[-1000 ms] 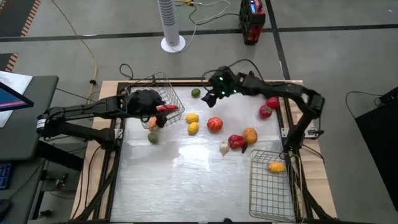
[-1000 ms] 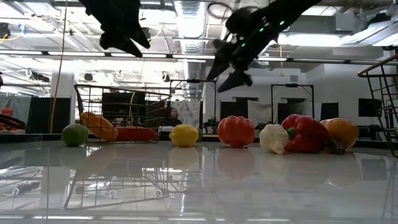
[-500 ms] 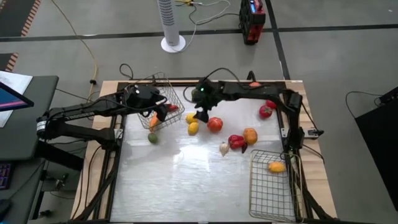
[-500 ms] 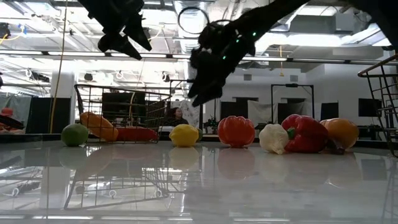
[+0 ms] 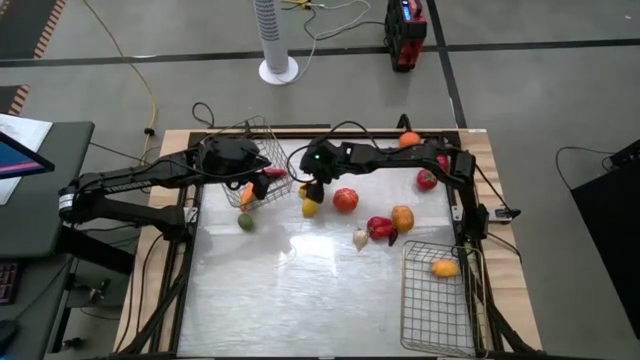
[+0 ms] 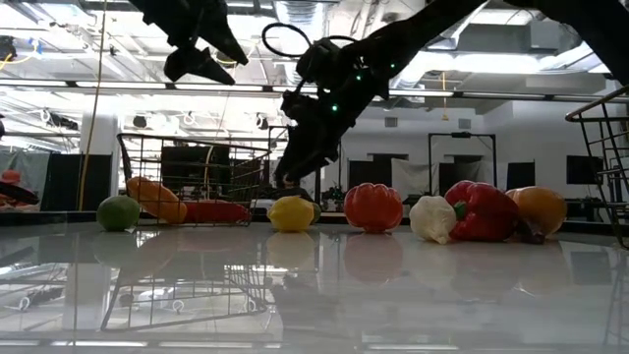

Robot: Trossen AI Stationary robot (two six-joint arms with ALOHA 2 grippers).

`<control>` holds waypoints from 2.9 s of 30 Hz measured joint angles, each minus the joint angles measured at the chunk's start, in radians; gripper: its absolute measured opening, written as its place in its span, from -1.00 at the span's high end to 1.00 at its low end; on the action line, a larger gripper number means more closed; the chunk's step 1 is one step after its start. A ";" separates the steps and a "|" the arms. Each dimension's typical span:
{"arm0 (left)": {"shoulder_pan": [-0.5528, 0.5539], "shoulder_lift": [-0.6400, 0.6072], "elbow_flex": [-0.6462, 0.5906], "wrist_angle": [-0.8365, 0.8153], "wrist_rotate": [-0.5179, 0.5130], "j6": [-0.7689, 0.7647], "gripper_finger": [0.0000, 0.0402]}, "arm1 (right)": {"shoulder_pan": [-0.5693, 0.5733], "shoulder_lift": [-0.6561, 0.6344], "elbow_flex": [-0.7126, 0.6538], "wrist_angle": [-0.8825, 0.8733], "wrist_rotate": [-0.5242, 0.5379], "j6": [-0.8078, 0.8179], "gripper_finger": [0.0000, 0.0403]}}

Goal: Sort produce into baskets
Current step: Put the top lemon into the bottom wire basket

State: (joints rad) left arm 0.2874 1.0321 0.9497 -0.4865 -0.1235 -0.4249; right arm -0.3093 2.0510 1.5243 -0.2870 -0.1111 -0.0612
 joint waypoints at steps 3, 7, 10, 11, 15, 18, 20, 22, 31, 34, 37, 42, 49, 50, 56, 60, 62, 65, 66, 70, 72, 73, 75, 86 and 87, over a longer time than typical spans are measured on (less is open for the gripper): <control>0.000 0.000 0.000 0.054 -0.020 -0.006 -0.22 | -0.012 0.000 -0.030 0.033 0.004 0.004 -0.52; 0.000 0.000 0.000 0.134 -0.020 -0.006 -0.22 | -0.015 0.000 -0.066 0.040 -0.009 0.003 -0.52; 0.000 0.000 0.000 0.173 -0.018 -0.006 -0.22 | -0.012 0.000 -0.090 0.036 -0.024 0.007 -0.52; 0.000 0.000 0.000 0.180 -0.016 -0.006 -0.22 | -0.012 0.000 -0.091 0.037 -0.029 0.008 -0.52; 0.000 0.000 0.000 0.198 -0.015 -0.006 -0.22 | -0.012 0.000 -0.091 0.055 -0.044 0.007 -0.52; 0.000 0.000 0.000 0.198 -0.016 -0.006 -0.22 | -0.012 0.000 -0.091 0.069 -0.049 0.000 -0.52; 0.000 0.000 0.000 0.198 -0.016 -0.006 -0.22 | -0.016 0.004 -0.091 0.068 -0.072 -0.012 -0.52; 0.000 0.000 0.000 0.198 -0.016 -0.006 -0.22 | -0.021 0.025 -0.090 0.091 -0.109 -0.019 -0.52; 0.000 0.000 0.000 0.201 -0.019 -0.034 -0.22 | 0.002 0.056 -0.089 0.099 -0.084 -0.043 -0.57; 0.000 0.000 0.000 0.201 -0.019 -0.039 -0.22 | 0.001 0.056 -0.089 0.079 -0.070 -0.051 -0.53; 0.000 0.000 0.000 0.201 -0.018 -0.038 -0.22 | 0.001 0.056 -0.089 0.057 -0.070 -0.052 -0.42; 0.001 -0.029 0.000 0.210 -0.004 -0.024 -0.22 | -0.007 0.033 -0.089 -0.015 -0.071 -0.027 -0.23; 0.025 -0.098 0.002 0.238 -0.025 0.041 -0.22 | -0.007 -0.054 -0.039 -0.152 -0.071 -0.017 -0.18; 0.026 -0.101 0.002 0.237 -0.039 0.057 -0.22 | -0.007 -0.073 -0.037 -0.174 -0.071 -0.018 -0.19; 0.031 -0.105 0.002 0.232 -0.153 0.099 -0.22 | -0.007 -0.226 -0.037 -0.317 -0.084 -0.009 -0.19; 0.031 -0.098 0.002 0.230 -0.198 0.100 -0.22 | 0.005 -0.328 -0.036 -0.489 -0.129 0.103 -0.19; 0.031 -0.097 0.002 0.226 -0.197 0.099 -0.22 | 0.020 -0.362 -0.036 -0.583 -0.163 0.190 -0.19; 0.031 -0.097 0.002 0.218 -0.192 0.079 -0.22 | 0.065 -0.412 -0.036 -0.730 -0.183 0.298 -0.19; 0.031 -0.097 0.002 0.216 -0.177 0.073 -0.22 | 0.091 -0.428 -0.036 -0.779 -0.181 0.321 -0.19; 0.031 -0.097 0.002 0.215 -0.113 0.078 -0.22 | 0.236 -0.489 -0.037 -0.960 -0.154 0.409 -0.19; 0.030 -0.097 0.002 0.214 -0.097 0.086 -0.22 | 0.313 -0.527 -0.037 -0.998 -0.149 0.473 -0.19; 0.030 -0.097 0.002 0.214 -0.090 0.088 -0.22 | 0.349 -0.547 -0.037 -1.001 -0.145 0.517 -0.19; 0.031 -0.097 0.002 0.214 -0.090 0.088 -0.22 | 0.416 -0.589 -0.037 -1.001 -0.140 0.626 -0.19; 0.031 -0.097 0.002 0.215 -0.062 0.143 -0.22 | 0.729 -0.719 -0.094 -1.181 0.073 1.233 -0.26; 0.031 -0.097 0.002 0.215 -0.052 0.150 -0.22 | 0.745 -0.724 -0.112 -1.183 0.063 1.261 -0.28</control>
State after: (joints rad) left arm 0.3180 0.9356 0.9516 -0.2718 -0.1754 -0.2752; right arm 0.4359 1.3273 1.4127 -1.4696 -0.0478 1.1996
